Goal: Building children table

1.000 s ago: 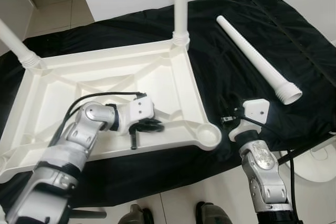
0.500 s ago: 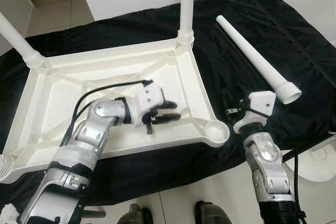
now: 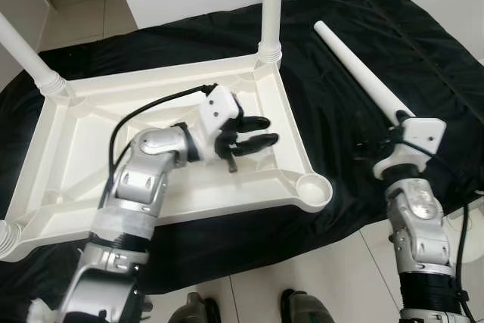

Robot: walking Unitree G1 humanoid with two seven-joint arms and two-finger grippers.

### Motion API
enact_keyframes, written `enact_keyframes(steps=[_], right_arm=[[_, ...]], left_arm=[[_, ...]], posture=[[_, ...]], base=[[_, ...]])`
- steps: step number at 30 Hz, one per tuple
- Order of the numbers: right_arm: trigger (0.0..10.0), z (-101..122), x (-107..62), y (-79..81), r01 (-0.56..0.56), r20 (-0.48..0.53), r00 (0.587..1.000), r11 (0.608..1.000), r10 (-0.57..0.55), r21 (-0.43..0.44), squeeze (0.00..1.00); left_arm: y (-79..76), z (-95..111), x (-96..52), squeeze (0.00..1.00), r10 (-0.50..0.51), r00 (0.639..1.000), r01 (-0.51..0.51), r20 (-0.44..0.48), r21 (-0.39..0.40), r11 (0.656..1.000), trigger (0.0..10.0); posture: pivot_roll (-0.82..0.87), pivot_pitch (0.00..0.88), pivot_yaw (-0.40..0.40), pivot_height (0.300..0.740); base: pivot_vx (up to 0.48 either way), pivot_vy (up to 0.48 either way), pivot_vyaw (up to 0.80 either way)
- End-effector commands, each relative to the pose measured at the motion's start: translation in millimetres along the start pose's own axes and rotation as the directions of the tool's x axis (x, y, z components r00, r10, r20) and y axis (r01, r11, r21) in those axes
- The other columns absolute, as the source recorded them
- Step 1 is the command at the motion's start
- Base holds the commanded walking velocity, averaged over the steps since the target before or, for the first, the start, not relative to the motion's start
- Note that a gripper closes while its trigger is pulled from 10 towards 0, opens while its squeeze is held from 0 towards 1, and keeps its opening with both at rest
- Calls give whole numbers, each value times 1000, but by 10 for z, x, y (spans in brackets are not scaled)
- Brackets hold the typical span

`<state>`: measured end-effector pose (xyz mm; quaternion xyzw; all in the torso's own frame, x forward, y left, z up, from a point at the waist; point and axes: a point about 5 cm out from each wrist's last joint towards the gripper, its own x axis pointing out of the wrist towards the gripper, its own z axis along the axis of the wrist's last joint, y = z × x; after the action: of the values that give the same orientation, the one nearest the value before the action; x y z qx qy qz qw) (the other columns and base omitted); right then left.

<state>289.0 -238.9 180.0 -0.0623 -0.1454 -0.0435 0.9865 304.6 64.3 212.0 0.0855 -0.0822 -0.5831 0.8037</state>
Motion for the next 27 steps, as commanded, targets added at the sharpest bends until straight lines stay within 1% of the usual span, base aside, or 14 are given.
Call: enact_keyframes(steps=[1, 2, 3, 5, 7, 8, 9, 10, 11, 12, 13, 15, 20, 27], right_arm=[[10000, -25, -2, 6, 4, -3, 1000, 1000, -4, 7, 1000], [10000, -45, -1, -31, 13, -12, 1000, 1000, -13, -6, 0], [10000, -45, -1, -31, 13, -12, 1000, 1000, -13, -6, 0], [10000, -64, 1, -75, 25, -20, 999, 999, -26, -22, 0], [10000, -67, 13, -166, 55, -22, 998, 998, -56, -32, 0], [10000, -67, 13, -166, 55, -22, 998, 998, -56, -32, 0], [10000, -67, 17, -197, 68, -22, 997, 997, -69, -37, 0], [10000, -67, 17, -197, 68, -22, 997, 997, -69, -37, 0], [10000, -66, 24, -234, 75, -22, 997, 996, -76, -38, 0], [10000, -66, 24, -234, 75, -22, 997, 996, -76, -38, 0], [10000, -68, 33, -268, 78, -24, 997, 996, -79, -33, 0], [10000, -85, 53, -312, 71, -36, 997, 997, -71, -16, 0], [10000, -119, 79, -344, 46, -55, 997, 999, -47, -14, 0], [10000, -179, 118, -380, 9, -93, 996, 1000, -7, 17, 0]], left_arm=[[179, -11, -57, 0, 399, 917, -399, -10, -12, 917, 10000], [98, -7, 19, 0, 379, 925, -379, -2, -23, 925, 10000], [98, -7, 19, 0, 379, 925, -379, -2, -23, 925, 10000], [-51, -1, 123, 0, 327, 945, -327, 2, -30, 945, 10000], [-265, 4, 238, 0, 233, 973, -232, 5, -31, 972, 10000], [-265, 4, 238, 0, 233, 973, -232, 5, -31, 972, 10000], [-333, 10, 263, 0, 204, 979, -204, 6, -32, 979, 10000], [-333, 10, 263, 0, 204, 979, -204, 6, -32, 979, 10000], [-400, 20, 298, 0, 176, 984, -176, 8, -36, 984, 10000], [-400, 20, 298, 0, 176, 984, -176, 8, -36, 984, 10000], [-456, 37, 322, 0, 150, 989, -150, 9, -39, 988, 10000], [-521, 66, 328, 0, 119, 993, -119, 9, -42, 992, 10000], [-591, 84, 316, 0, 95, 995, -95, -2, -42, 995, 10000], [-616, 91, 293, 0, 119, 993, -120, -23, -41, 992, 10000]], posture=[[-138, 137, 104, 740], [-133, 147, 100, 740], [-133, 147, 100, 740], [-136, 156, 104, 740], [-136, 167, 112, 740], [-136, 167, 112, 740], [-136, 168, 114, 740], [-136, 168, 114, 740], [-133, 172, 121, 740], [-133, 172, 121, 740], [-126, 180, 128, 740], [-119, 195, 139, 740], [-105, 210, 143, 740], [-90, 223, 146, 740]], base=[[0, 0, 0], [0, 0, 0], [0, 0, 0], [0, 0, 0], [0, 0, 0], [0, 0, 0], [0, 0, 0], [0, 0, 0], [0, 0, 0], [0, 0, 0], [0, 0, 0], [0, 0, 0], [0, 0, 0], [0, 0, 0]])
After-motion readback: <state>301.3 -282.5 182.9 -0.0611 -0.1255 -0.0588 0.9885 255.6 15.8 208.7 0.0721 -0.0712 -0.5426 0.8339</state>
